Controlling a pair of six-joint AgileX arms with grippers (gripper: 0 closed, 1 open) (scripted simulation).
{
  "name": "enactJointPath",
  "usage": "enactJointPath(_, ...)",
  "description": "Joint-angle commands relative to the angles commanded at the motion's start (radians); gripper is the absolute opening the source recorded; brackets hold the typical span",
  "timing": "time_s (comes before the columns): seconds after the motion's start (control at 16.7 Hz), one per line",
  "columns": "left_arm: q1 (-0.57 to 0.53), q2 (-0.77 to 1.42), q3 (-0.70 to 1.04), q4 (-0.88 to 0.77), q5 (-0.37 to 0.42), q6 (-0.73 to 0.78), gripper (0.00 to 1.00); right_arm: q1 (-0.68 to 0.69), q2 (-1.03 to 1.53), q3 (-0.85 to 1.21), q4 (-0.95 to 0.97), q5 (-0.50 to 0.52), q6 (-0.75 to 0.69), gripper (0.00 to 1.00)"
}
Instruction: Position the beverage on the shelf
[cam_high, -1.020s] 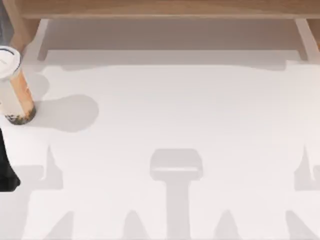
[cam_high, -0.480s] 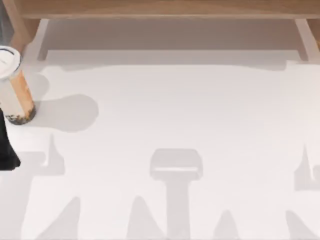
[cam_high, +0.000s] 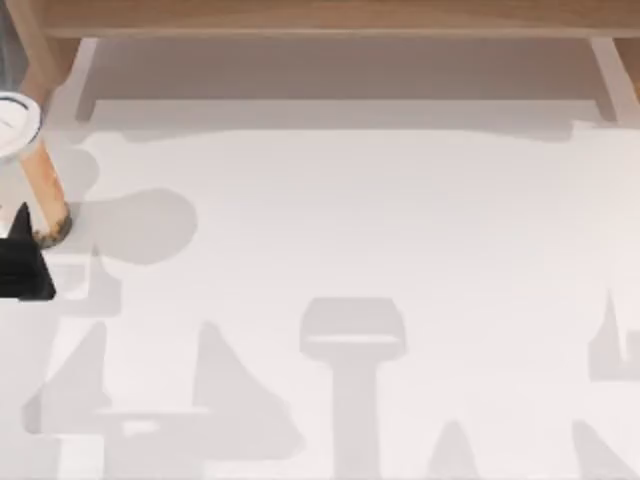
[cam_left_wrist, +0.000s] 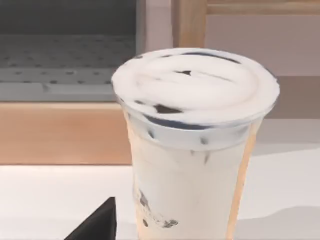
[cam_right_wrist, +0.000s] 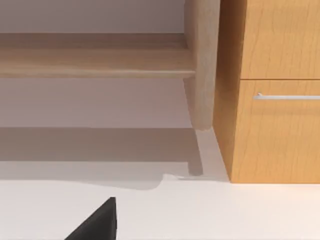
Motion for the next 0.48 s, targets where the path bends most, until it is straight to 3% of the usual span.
enactJointPath(0.24, 0.028, 0.321, 0.038, 0.236, 0.035, 0.009, 1.0, 0.0, 0.0, 0.0, 0.0, 0.0, 0.0, 1.0)
enactJointPath(0.48, 0.044, 0.508, 0.071, 0.39, 0.058, 0.01, 1.0, 0.0, 0.0, 0.0, 0.0, 0.0, 0.0, 1.0)
